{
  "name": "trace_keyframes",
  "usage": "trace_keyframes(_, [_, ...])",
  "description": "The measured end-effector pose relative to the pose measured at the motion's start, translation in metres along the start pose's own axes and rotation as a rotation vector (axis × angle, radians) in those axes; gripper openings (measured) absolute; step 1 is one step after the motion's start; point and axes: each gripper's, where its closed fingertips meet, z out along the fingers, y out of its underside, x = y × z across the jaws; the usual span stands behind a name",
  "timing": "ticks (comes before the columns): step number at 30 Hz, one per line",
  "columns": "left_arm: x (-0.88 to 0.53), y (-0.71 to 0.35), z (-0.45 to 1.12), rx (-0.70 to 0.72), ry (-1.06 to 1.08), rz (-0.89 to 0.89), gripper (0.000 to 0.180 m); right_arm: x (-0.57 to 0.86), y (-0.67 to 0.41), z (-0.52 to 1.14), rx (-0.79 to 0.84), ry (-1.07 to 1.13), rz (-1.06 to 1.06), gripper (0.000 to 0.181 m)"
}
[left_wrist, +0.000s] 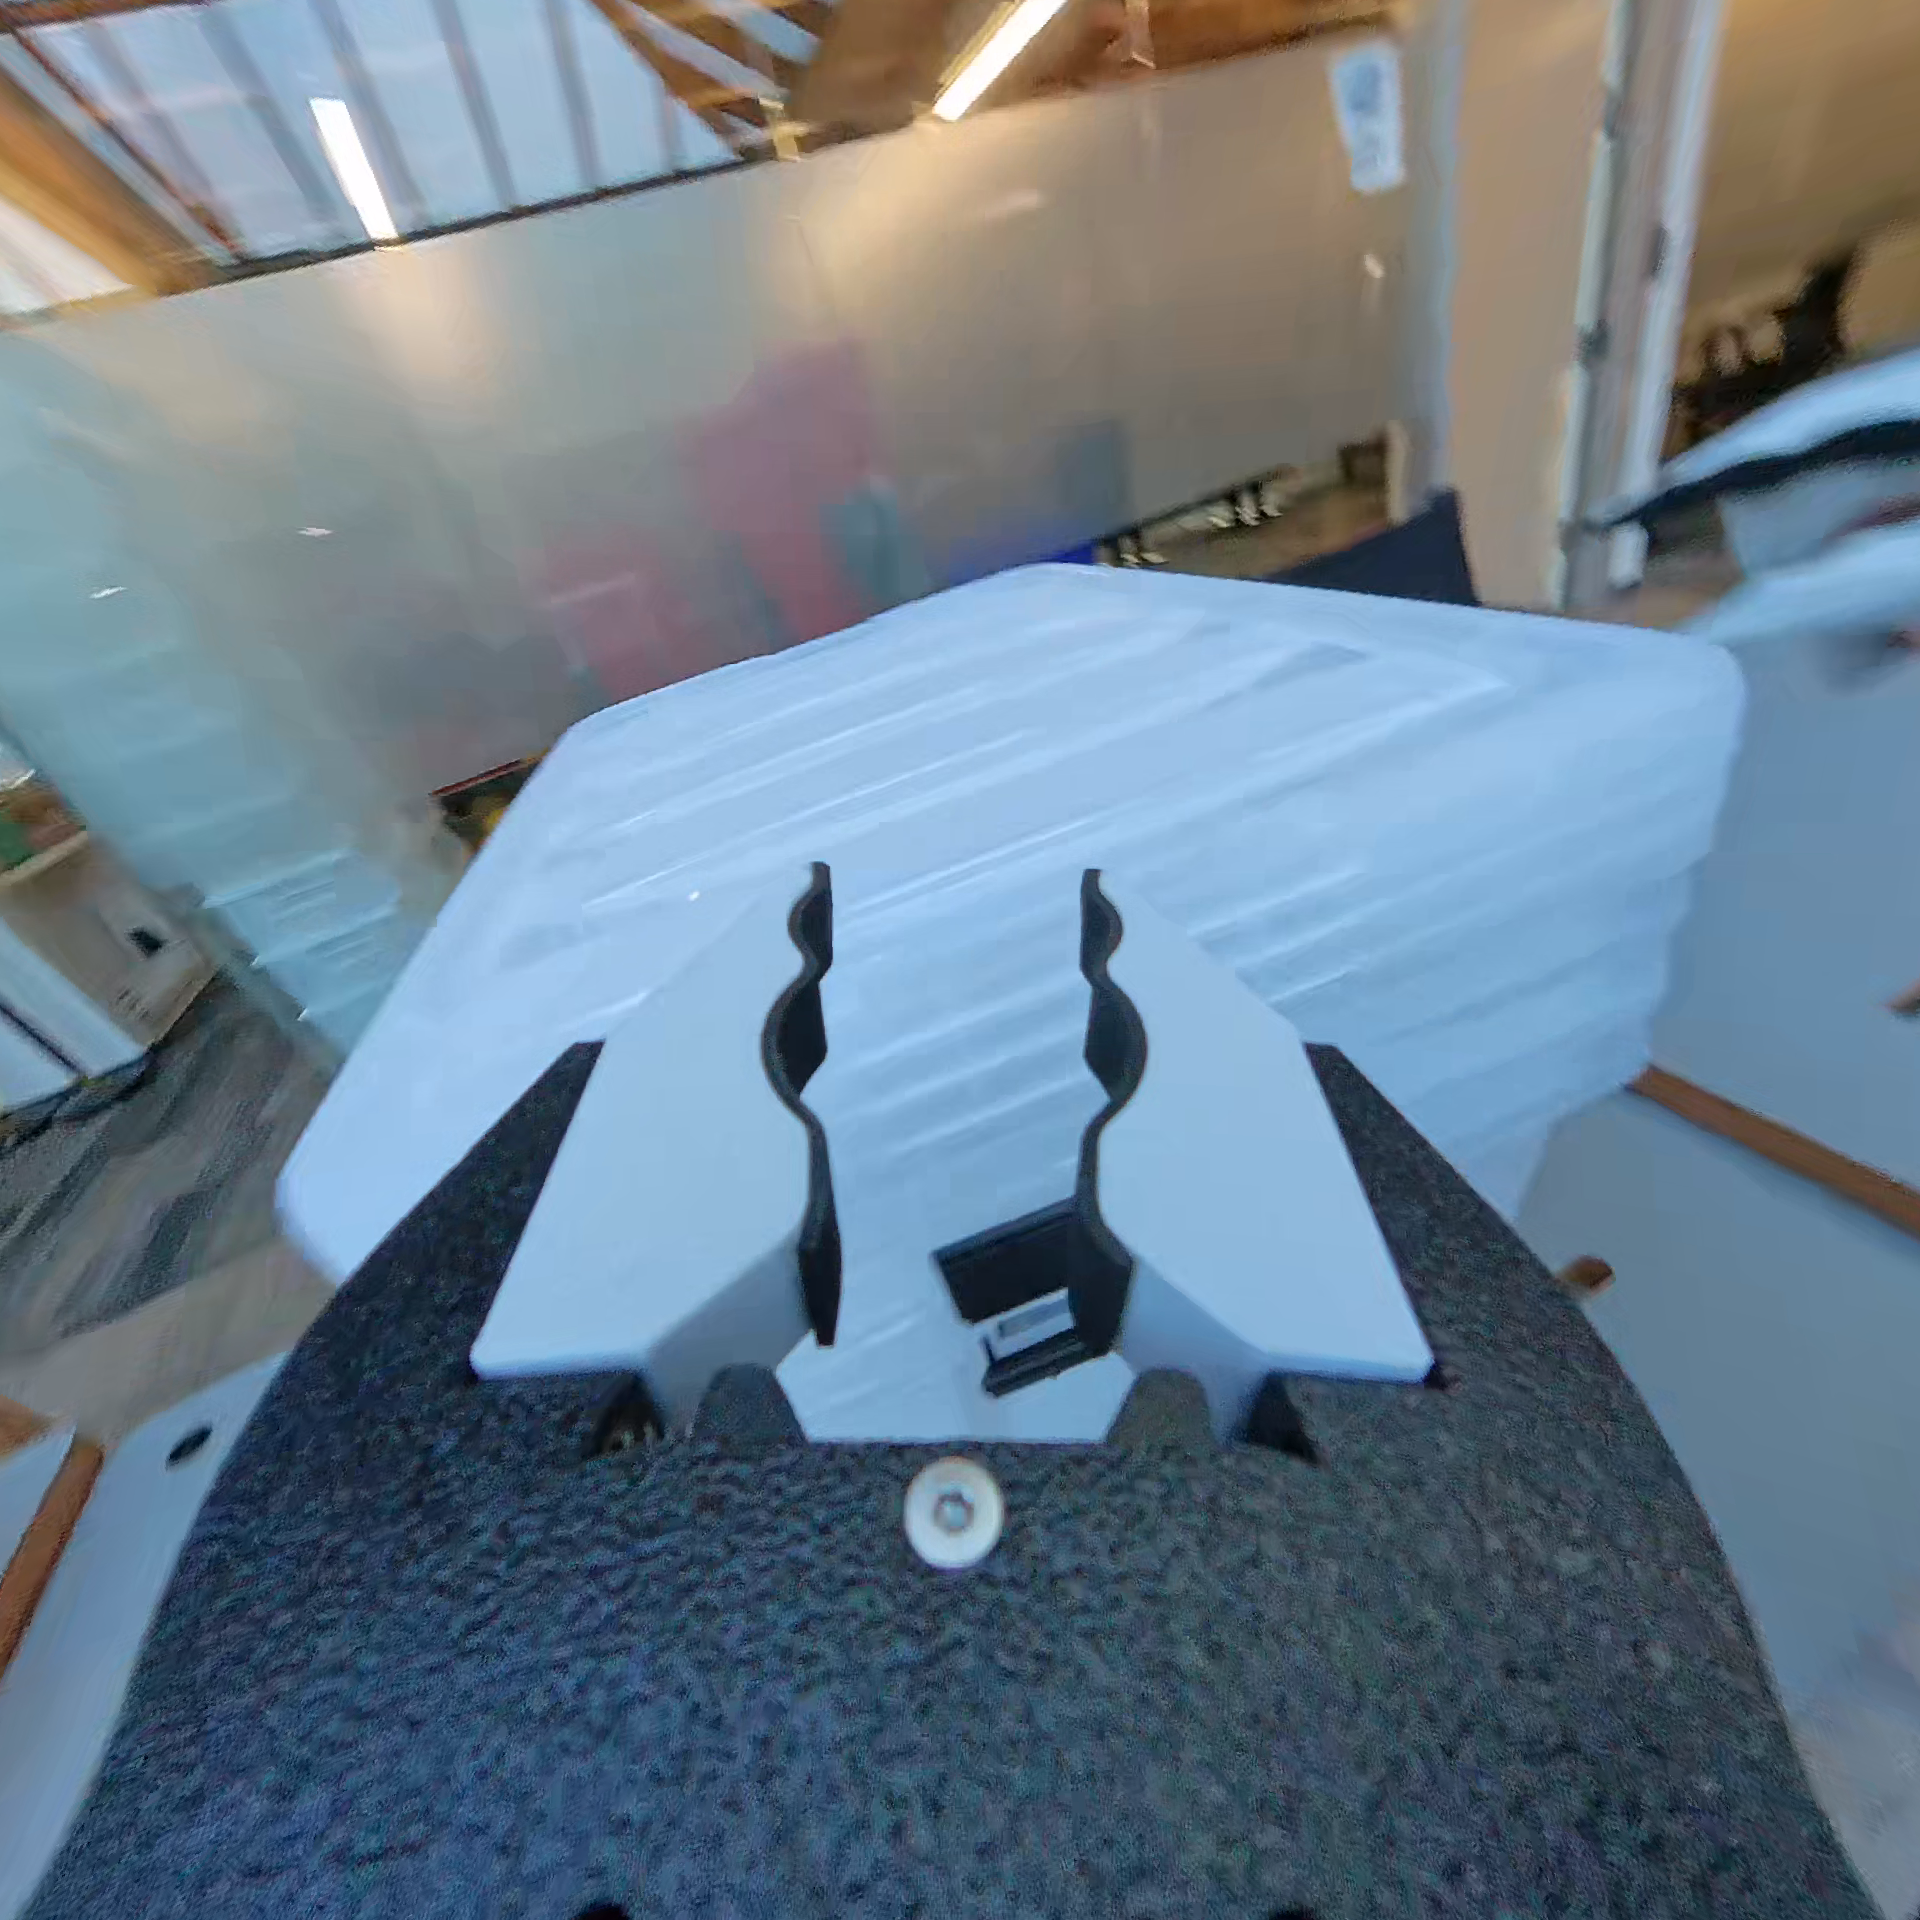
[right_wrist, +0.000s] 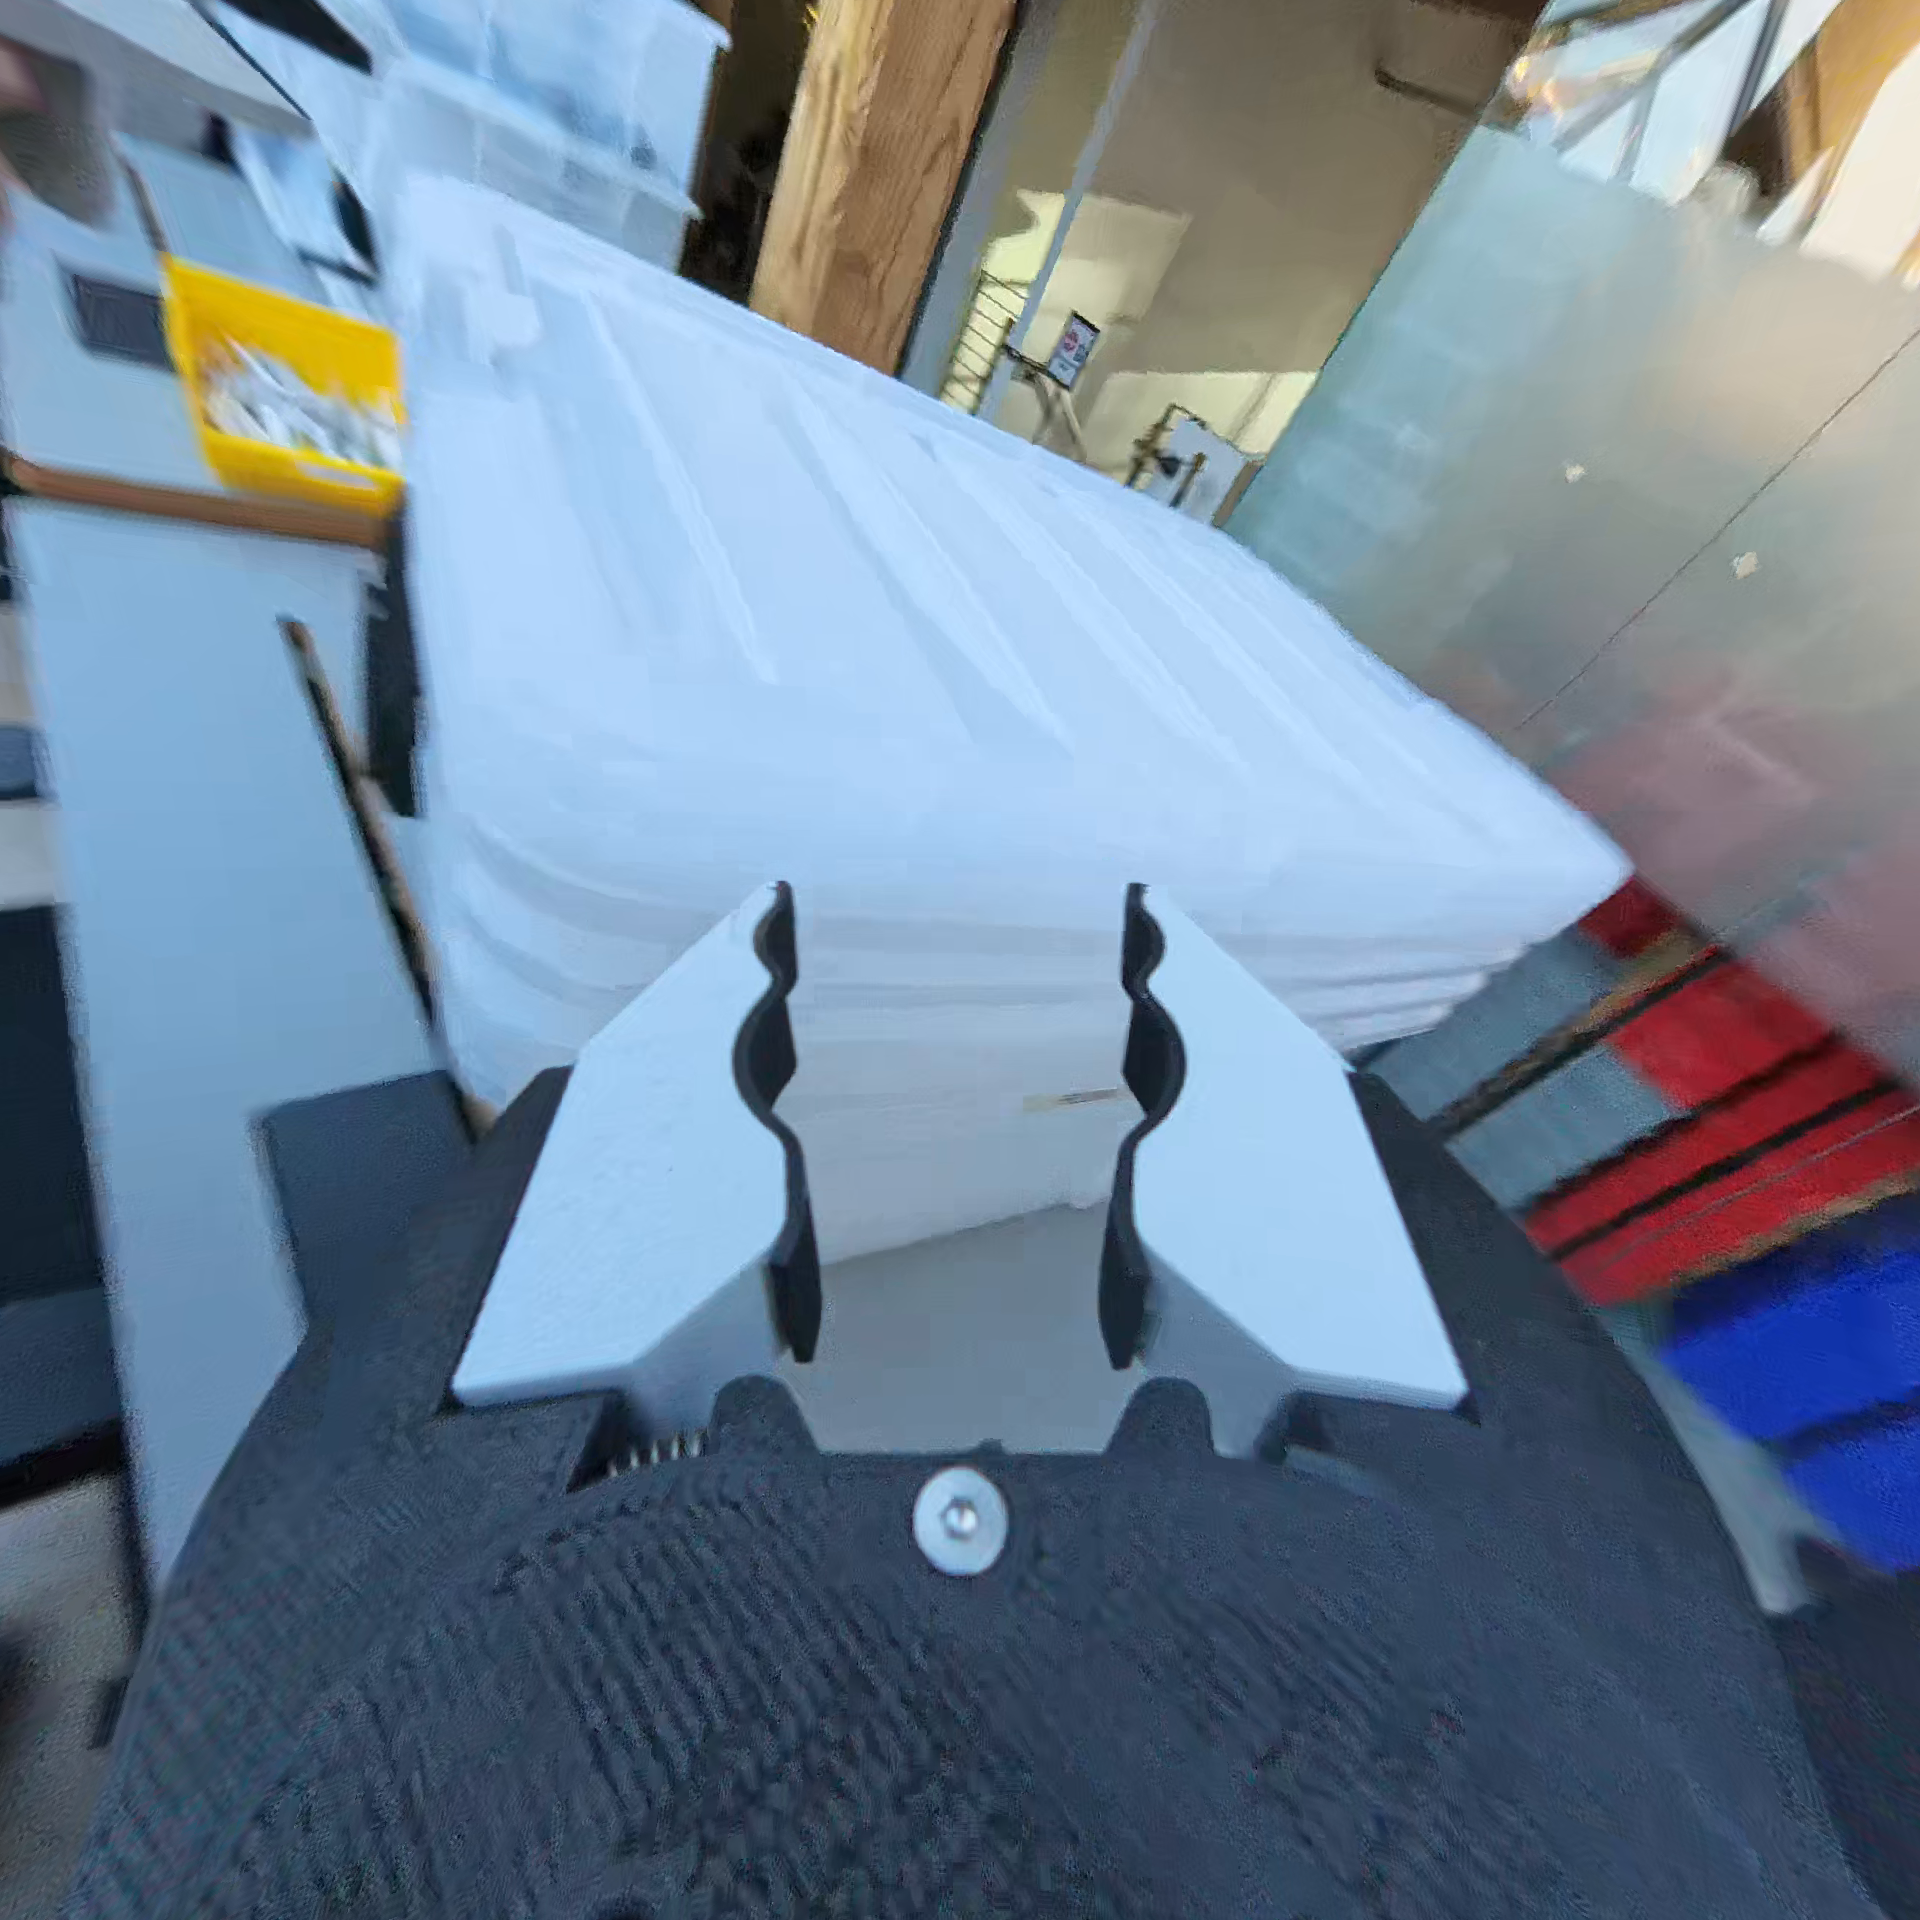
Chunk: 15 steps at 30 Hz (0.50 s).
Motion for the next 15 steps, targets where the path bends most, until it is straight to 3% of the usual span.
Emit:
trace_keyframes(1, [-0.023,0.013,-0.013,0.001,-0.07,-0.053,0.052,-0.014,0.004,-0.004,0.019,-0.033,0.081,0.072])
trace_keyframes(5, [-0.09,0.087,-0.046,-0.092,-0.166,-0.18,0.09,-0.056,0.016,0.005,0.008,-0.002,0.335,0.103])
trace_keyframes(8, [-0.107,0.125,-0.033,-0.149,-0.05,-0.286,0.115,-0.074,0.025,0.03,-0.006,0.082,0.411,0.121])
trace_keyframes(10, [-0.108,0.137,-0.014,-0.162,0.059,-0.353,0.119,-0.078,0.026,0.046,-0.031,0.138,0.404,0.128])
trace_keyframes(12, [-0.109,0.144,0.005,-0.186,0.131,-0.396,0.136,-0.077,0.03,0.061,-0.066,0.205,0.35,0.132])
trace_keyframes(15, [-0.091,0.142,0.026,-0.208,0.297,-0.384,0.141,-0.076,0.034,0.073,-0.089,0.239,0.327,0.138])
